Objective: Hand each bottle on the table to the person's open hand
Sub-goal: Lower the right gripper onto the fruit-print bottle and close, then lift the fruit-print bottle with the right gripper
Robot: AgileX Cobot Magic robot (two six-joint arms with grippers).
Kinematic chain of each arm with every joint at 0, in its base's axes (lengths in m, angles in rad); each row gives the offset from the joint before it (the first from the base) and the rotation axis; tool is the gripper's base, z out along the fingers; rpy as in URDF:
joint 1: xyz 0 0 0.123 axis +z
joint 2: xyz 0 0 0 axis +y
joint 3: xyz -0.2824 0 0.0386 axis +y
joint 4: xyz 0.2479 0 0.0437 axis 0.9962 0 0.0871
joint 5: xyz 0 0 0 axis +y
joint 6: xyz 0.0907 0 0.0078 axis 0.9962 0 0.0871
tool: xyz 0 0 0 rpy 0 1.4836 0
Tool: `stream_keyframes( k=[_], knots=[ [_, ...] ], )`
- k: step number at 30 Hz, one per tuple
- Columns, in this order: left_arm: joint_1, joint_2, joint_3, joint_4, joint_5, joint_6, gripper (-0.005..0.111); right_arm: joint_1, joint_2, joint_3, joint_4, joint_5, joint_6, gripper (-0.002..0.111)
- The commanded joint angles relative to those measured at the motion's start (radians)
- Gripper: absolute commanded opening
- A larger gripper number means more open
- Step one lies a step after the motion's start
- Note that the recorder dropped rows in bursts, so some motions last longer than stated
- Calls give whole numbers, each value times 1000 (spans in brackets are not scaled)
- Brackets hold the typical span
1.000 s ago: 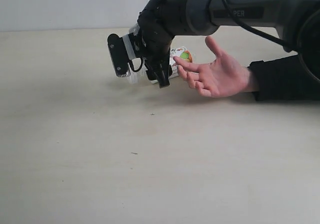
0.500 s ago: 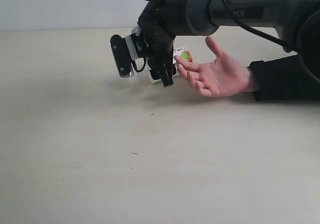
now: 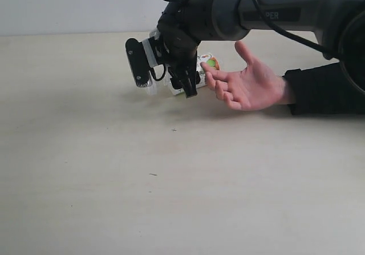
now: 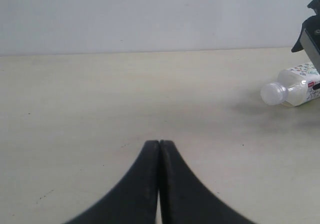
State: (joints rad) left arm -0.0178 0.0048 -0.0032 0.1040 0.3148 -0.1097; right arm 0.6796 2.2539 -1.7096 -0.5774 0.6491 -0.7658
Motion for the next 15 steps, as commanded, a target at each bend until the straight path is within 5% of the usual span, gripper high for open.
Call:
stream_keyframes(
  k=[1,8,15],
  knots=[
    [-4,-5,3,-3,-4,-1,3,2,-6,-33,13,29,-33,73],
    [-4,-5,3,-3,-4,-1,3,-32,-6,-147,325,237,-311,73],
    [-4,-5,3,-3,-4,-1,3,-74,7,-238,390,266,-333,73]
  ],
)
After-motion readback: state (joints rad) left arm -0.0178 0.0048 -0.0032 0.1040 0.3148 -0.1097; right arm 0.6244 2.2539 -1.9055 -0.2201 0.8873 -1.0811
